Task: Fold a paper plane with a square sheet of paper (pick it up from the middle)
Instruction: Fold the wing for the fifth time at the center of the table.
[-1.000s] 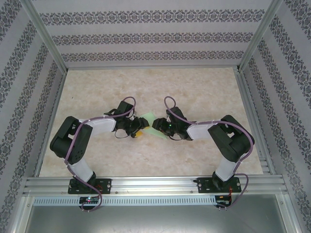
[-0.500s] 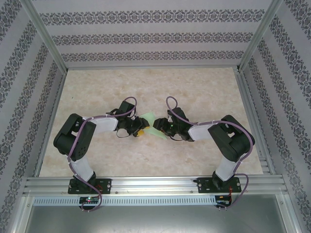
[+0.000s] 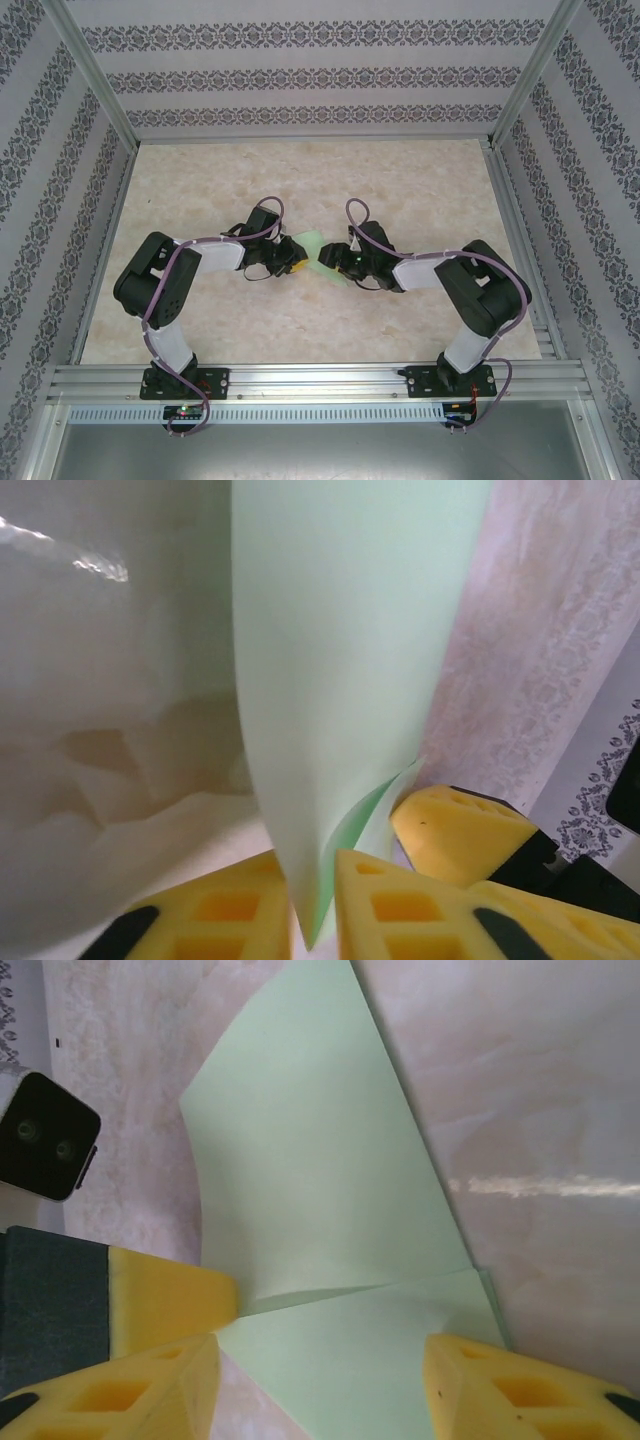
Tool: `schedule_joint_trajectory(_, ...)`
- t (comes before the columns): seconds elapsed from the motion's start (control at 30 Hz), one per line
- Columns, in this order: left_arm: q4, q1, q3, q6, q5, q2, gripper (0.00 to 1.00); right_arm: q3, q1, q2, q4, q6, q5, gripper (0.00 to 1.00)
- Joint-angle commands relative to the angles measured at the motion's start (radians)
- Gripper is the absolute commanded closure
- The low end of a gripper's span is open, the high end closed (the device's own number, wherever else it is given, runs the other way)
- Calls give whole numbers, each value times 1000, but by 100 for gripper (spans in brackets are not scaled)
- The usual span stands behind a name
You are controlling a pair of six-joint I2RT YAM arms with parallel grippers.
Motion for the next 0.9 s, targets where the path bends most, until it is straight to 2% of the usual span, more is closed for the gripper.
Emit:
schedule_joint_trajectory(0.0, 35, -12, 19, 5, 6, 5, 88, 10, -8, -72, -88, -152, 57, 39)
schedule_joint_trajectory(0.17, -34, -15, 46, 15, -6, -1, 93, 17, 30, -152, -147, -387, 167, 30)
schedule_joint_trajectory(0.33, -116, -23, 87, 29, -21, -19, 95, 17, 134, -191, -168, -631, 348, 36)
schedule_joint_trajectory(0.5, -175, -26, 116, 25, -29, -29, 95, 9, 165, -153, -121, -777, 349, 37)
schedule_joint_trajectory(0.6, -189, -26, 121, 18, -32, -36, 95, -35, 215, -144, -15, -895, 387, 37)
schedule_joint_trajectory(0.87, -215, -26, 135, 10, -35, -45, 95, -27, 286, -46, 50, -1087, 458, 39)
